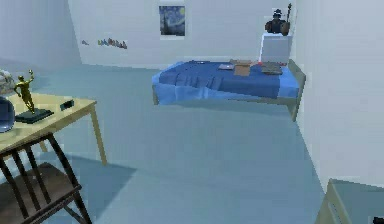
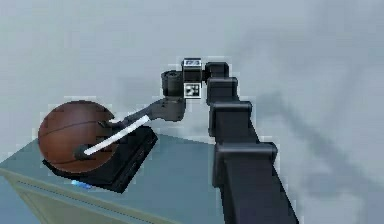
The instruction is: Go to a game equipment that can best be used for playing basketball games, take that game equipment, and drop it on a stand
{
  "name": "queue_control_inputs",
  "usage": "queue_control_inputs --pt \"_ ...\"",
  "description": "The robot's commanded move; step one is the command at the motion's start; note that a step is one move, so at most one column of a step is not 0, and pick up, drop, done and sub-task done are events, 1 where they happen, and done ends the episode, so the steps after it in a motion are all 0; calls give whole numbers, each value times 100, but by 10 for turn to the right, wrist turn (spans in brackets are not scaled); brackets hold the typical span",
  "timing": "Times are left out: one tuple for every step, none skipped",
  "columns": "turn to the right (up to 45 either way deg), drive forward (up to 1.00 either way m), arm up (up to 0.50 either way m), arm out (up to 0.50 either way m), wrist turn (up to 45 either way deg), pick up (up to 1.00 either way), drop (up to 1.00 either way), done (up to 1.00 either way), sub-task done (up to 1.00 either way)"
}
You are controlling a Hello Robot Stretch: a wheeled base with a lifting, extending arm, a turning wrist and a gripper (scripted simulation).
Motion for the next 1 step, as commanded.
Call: queue_control_inputs --pt "0 0 0 0 0 0 0 100 0"
